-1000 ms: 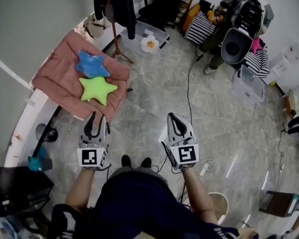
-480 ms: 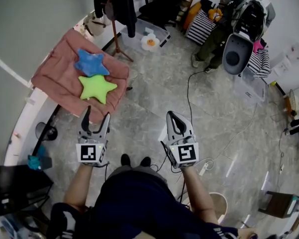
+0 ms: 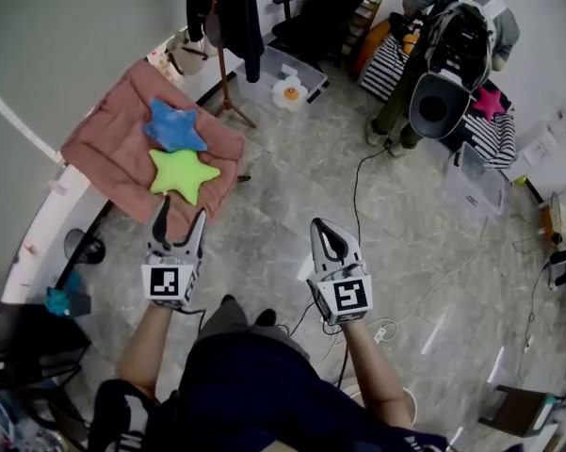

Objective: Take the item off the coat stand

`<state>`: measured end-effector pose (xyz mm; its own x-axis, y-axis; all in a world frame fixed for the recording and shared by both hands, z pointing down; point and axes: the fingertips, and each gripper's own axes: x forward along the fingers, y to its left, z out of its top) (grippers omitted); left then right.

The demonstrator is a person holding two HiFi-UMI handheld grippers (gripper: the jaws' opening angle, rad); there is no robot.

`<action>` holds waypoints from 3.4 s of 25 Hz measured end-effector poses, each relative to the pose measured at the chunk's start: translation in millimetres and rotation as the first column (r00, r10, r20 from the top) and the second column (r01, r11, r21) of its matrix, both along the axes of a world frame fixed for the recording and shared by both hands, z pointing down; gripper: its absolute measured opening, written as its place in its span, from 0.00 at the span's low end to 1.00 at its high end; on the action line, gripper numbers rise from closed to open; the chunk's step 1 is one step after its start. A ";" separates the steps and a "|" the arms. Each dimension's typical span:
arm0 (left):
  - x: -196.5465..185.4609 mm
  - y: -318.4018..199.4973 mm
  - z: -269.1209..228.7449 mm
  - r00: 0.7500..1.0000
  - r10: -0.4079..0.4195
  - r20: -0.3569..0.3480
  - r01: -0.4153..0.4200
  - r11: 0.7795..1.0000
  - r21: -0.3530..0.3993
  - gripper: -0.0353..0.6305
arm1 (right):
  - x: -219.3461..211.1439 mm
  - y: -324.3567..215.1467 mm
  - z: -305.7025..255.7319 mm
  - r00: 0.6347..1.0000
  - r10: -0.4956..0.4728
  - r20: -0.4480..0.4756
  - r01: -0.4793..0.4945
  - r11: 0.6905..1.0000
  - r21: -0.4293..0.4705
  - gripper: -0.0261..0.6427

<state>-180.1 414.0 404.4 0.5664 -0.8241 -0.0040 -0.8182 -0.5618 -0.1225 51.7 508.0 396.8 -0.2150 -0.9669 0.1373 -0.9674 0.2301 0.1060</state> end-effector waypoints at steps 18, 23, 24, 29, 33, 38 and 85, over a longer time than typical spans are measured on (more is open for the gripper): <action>37.3 -208.3 -2.4 0.999 0.034 -0.019 -0.033 0.999 0.028 0.50 | 19.9 -201.3 -7.5 1.000 0.000 0.006 0.000 1.000 0.008 0.07; 49.5 -279.7 -0.3 0.999 0.028 -0.023 -0.027 0.999 0.026 0.50 | 28.3 -272.1 -0.9 1.000 -0.017 -0.011 0.017 1.000 0.001 0.07; 53.7 -292.1 -0.8 0.999 0.026 -0.027 -0.025 0.999 0.031 0.50 | 31.5 -284.3 -0.1 1.000 -0.023 -0.013 0.023 1.000 -0.003 0.07; 84.3 -353.0 5.2 1.000 -0.012 -0.020 0.013 1.000 0.020 0.50 | 65.3 -345.2 4.5 0.998 -0.063 -0.017 0.063 0.998 -0.003 0.07; 115.8 -397.3 9.0 0.997 -0.075 -0.015 0.076 0.997 0.010 0.50 | 97.9 -391.5 8.3 0.991 -0.131 -0.008 0.131 0.991 -0.004 0.07; 148.1 -458.1 14.9 0.986 -0.165 -0.010 0.165 0.986 -0.001 0.50 | 136.1 -447.2 8.6 0.977 -0.212 -0.001 0.212 0.977 -0.018 0.07; 151.1 -984.1 177.5 0.973 -0.179 0.148 0.195 0.976 -0.096 0.50 | 71.9 -801.0 64.1 0.932 -0.362 -0.014 0.356 0.923 -0.147 0.07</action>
<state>-29.0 -570.1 581.9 0.3910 -0.9065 0.1589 -0.8895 -0.4166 -0.1876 123.6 -293.1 460.9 -0.5353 -0.7965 0.2813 -0.8128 0.5763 0.0849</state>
